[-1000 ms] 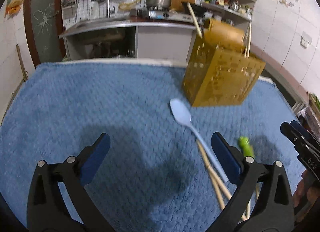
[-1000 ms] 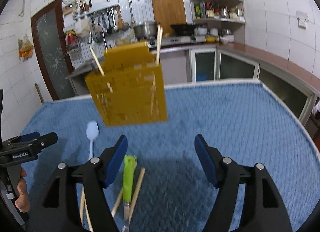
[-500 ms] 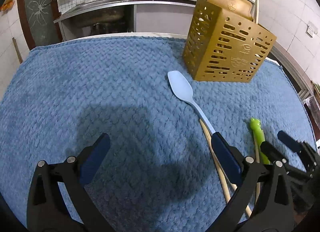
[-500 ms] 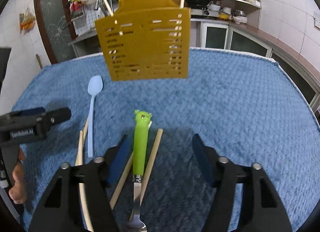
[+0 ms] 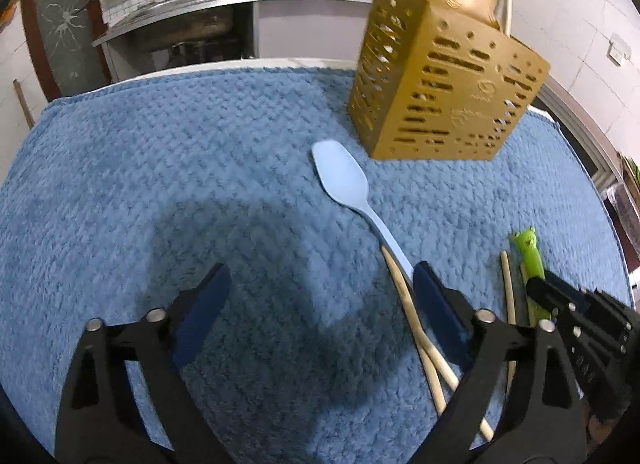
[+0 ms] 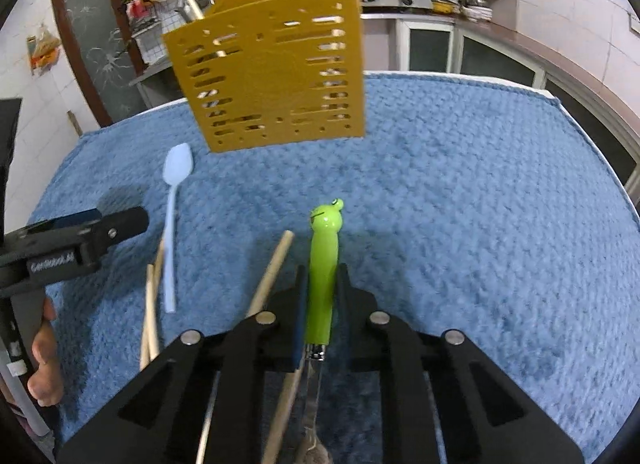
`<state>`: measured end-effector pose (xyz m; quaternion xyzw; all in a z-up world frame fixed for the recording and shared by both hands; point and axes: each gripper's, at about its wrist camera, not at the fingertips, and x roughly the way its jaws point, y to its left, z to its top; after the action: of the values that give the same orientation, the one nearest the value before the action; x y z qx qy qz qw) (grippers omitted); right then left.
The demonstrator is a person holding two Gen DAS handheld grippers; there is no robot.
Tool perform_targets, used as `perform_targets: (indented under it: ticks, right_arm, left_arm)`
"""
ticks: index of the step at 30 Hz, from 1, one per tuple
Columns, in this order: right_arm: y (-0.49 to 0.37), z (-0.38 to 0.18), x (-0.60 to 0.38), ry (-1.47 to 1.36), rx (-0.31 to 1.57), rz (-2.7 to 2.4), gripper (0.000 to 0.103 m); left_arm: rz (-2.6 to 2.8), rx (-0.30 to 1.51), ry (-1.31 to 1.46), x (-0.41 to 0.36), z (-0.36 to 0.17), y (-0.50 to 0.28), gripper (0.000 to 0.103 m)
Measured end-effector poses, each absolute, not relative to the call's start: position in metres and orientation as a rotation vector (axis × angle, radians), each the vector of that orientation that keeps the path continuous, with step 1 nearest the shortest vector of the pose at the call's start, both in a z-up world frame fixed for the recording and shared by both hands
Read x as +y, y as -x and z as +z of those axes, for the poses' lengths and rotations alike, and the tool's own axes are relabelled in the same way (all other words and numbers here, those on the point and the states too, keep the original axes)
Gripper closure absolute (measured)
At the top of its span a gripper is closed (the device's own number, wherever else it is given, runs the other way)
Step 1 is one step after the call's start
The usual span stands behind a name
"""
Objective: Organize utensils
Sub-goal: 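Grasp a wooden chopstick with the left gripper while the right gripper holds the fork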
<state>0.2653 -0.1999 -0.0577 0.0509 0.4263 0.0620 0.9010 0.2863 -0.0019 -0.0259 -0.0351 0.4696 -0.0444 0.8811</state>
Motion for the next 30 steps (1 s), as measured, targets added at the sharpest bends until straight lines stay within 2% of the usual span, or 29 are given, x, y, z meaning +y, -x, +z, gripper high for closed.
perform_targets:
  ticks: [2, 4, 7, 14, 16, 27, 30]
  right_arm:
    - [-0.265, -0.056, -0.203, -0.099, 0.882, 0.114, 0.089]
    - [-0.265, -0.054, -0.207, -0.105, 0.877, 0.104, 0.089]
    - [-0.264, -0.056, -0.214, -0.126, 0.882, 0.092, 0.089]
    - [-0.267, -0.061, -0.223, -0.150, 0.893, 0.081, 0.089]
    - [-0.268, -0.060, -0.223, -0.150, 0.891, 0.076, 0.089]
    - [-0.267, -0.062, -0.239, -0.169, 0.890, 0.057, 0.089]
    - [-0.267, -0.061, -0.239, -0.164, 0.891, 0.055, 0.089]
  left_arm:
    - [-0.109, 0.993, 0.074, -0.004, -0.029, -0.285, 0.027]
    - [-0.125, 1.006, 0.070, -0.007, -0.033, -0.283, 0.042]
    - [-0.119, 1.000, 0.046, -0.009, -0.035, -0.281, 0.051]
    - [-0.163, 1.027, 0.047, -0.017, -0.033, -0.278, 0.060]
    - [-0.159, 1.040, 0.021, -0.025, -0.035, -0.277, 0.068]
    - [-0.175, 1.064, 0.073, -0.035, -0.026, -0.272, 0.070]
    - [-0.170, 1.101, 0.056, -0.040, -0.031, -0.274, 0.078]
